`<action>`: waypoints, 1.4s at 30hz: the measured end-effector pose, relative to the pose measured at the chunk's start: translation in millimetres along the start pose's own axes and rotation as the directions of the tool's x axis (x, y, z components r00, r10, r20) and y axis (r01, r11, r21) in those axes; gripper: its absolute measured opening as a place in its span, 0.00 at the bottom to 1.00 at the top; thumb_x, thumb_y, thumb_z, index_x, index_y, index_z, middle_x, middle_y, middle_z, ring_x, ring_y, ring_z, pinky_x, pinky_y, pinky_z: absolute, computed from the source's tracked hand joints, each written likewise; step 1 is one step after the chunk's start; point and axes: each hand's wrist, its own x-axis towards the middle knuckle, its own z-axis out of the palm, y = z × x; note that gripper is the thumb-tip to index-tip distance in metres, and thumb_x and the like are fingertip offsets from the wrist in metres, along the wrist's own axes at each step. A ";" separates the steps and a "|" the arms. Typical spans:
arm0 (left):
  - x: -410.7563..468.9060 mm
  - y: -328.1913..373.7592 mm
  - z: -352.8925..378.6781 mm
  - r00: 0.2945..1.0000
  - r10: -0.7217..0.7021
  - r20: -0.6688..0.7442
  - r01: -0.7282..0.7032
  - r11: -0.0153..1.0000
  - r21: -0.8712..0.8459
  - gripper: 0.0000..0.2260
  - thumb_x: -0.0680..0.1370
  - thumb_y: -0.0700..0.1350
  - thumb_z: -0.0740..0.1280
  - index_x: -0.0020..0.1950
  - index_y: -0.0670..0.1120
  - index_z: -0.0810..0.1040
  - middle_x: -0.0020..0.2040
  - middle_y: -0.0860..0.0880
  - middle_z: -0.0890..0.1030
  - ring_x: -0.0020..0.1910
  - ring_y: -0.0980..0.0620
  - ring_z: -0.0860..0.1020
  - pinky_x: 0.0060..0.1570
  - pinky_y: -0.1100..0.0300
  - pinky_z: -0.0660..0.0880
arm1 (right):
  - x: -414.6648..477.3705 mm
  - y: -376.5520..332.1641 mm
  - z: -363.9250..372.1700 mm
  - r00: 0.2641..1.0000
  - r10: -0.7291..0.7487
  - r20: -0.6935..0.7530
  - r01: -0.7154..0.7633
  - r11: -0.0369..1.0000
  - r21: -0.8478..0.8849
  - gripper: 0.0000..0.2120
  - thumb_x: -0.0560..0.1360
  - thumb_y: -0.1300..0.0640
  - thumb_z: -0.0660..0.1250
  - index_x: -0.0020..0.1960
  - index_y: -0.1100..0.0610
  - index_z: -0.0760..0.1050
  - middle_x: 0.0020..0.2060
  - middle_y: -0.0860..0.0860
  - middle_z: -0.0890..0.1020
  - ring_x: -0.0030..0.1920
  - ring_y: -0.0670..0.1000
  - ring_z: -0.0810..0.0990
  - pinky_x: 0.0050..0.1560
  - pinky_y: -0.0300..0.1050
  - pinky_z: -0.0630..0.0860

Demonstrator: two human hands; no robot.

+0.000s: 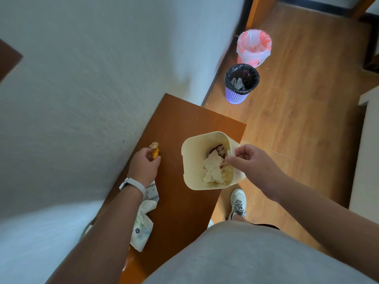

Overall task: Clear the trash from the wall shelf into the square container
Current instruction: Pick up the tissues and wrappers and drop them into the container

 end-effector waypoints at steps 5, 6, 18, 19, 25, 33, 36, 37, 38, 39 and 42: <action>-43.6 47.0 -11.9 0.974 0.199 -0.110 -0.218 0.955 -0.200 0.11 0.77 0.47 0.70 0.59 0.50 0.77 0.49 0.54 0.80 0.47 0.57 0.78 0.45 0.63 0.76 | -4.1 -2.9 -1.3 1.000 -0.004 0.015 0.004 1.000 -0.005 0.13 0.75 0.48 0.73 0.53 0.56 0.79 0.50 0.55 0.86 0.53 0.58 0.84 0.59 0.59 0.81; -54.9 56.5 -14.5 0.959 0.248 -0.136 -0.272 0.940 -0.206 0.11 0.77 0.47 0.70 0.59 0.50 0.77 0.48 0.54 0.80 0.47 0.58 0.78 0.44 0.65 0.76 | -6.8 -3.2 -2.1 1.000 -0.010 0.017 0.010 1.000 -0.001 0.13 0.75 0.49 0.73 0.53 0.56 0.79 0.50 0.55 0.85 0.52 0.58 0.84 0.57 0.57 0.81; -123.4 122.5 1.7 0.818 0.479 0.318 -0.527 0.846 0.080 0.14 0.77 0.53 0.68 0.62 0.55 0.77 0.49 0.57 0.78 0.43 0.57 0.77 0.40 0.62 0.74 | -47.4 10.7 -19.9 0.997 -0.076 0.015 0.074 0.995 0.069 0.15 0.75 0.47 0.74 0.54 0.57 0.80 0.52 0.59 0.84 0.52 0.58 0.82 0.57 0.55 0.78; -128.0 122.3 2.8 0.801 0.510 0.314 -0.566 0.815 0.119 0.13 0.77 0.52 0.67 0.62 0.54 0.77 0.51 0.56 0.78 0.44 0.55 0.77 0.41 0.61 0.75 | -51.1 14.3 -20.7 0.996 -0.084 0.011 0.083 0.993 0.081 0.16 0.74 0.47 0.74 0.54 0.57 0.80 0.52 0.59 0.84 0.52 0.57 0.82 0.57 0.54 0.78; -155.9 90.5 -8.5 0.661 0.748 0.064 -0.750 0.655 0.091 0.10 0.78 0.46 0.68 0.58 0.48 0.81 0.52 0.52 0.80 0.48 0.56 0.76 0.45 0.66 0.73 | -66.6 30.4 -10.8 0.996 -0.091 -0.019 0.093 0.984 0.155 0.26 0.62 0.39 0.74 0.51 0.56 0.80 0.54 0.62 0.85 0.55 0.64 0.83 0.61 0.62 0.78; -168.2 -14.2 -18.7 0.937 0.305 -0.172 -0.303 0.952 0.039 0.13 0.78 0.48 0.68 0.62 0.47 0.76 0.58 0.49 0.76 0.54 0.52 0.76 0.41 0.69 0.70 | -84.8 54.7 24.1 0.996 -0.087 0.019 0.082 0.982 0.172 0.24 0.64 0.43 0.75 0.52 0.59 0.79 0.49 0.59 0.86 0.50 0.60 0.83 0.57 0.57 0.78; -164.6 -49.4 -23.2 0.979 0.089 -0.186 -0.088 0.996 0.012 0.16 0.78 0.49 0.67 0.65 0.47 0.73 0.59 0.47 0.75 0.56 0.49 0.76 0.43 0.65 0.70 | -92.7 57.7 31.7 0.994 -0.102 0.033 0.096 0.984 0.148 0.21 0.69 0.45 0.75 0.53 0.60 0.79 0.48 0.58 0.86 0.50 0.59 0.83 0.56 0.56 0.78; -162.7 -58.8 -24.9 0.983 0.028 -0.184 -0.025 1.000 0.015 0.17 0.78 0.49 0.67 0.66 0.46 0.73 0.59 0.46 0.75 0.57 0.48 0.76 0.44 0.63 0.71 | -95.5 57.9 33.7 0.994 -0.103 0.030 0.098 0.986 0.135 0.21 0.69 0.45 0.75 0.53 0.60 0.79 0.48 0.58 0.86 0.51 0.60 0.84 0.57 0.57 0.78; -160.0 -67.1 -26.1 0.984 -0.025 -0.179 0.028 1.000 0.012 0.18 0.78 0.49 0.68 0.66 0.45 0.73 0.60 0.45 0.75 0.57 0.47 0.77 0.44 0.62 0.71 | -97.4 58.1 35.7 0.994 -0.103 0.023 0.100 0.987 0.122 0.22 0.68 0.44 0.75 0.53 0.59 0.80 0.48 0.58 0.86 0.53 0.61 0.84 0.58 0.59 0.79; -157.4 -73.5 -26.7 0.982 -0.066 -0.175 0.067 0.998 -0.001 0.19 0.78 0.49 0.68 0.66 0.45 0.73 0.60 0.45 0.75 0.57 0.46 0.77 0.43 0.61 0.73 | -99.7 58.0 37.3 0.995 -0.103 0.017 0.100 0.988 0.115 0.23 0.66 0.43 0.75 0.53 0.59 0.80 0.49 0.58 0.86 0.54 0.62 0.84 0.59 0.60 0.79; -147.1 -86.8 -24.7 0.981 -0.119 -0.155 0.115 0.993 -0.036 0.18 0.77 0.50 0.69 0.64 0.45 0.74 0.59 0.44 0.76 0.54 0.46 0.78 0.42 0.57 0.76 | -107.6 56.7 42.6 0.995 -0.100 0.010 0.098 0.989 0.111 0.25 0.64 0.41 0.74 0.53 0.58 0.80 0.50 0.58 0.86 0.56 0.63 0.84 0.62 0.62 0.78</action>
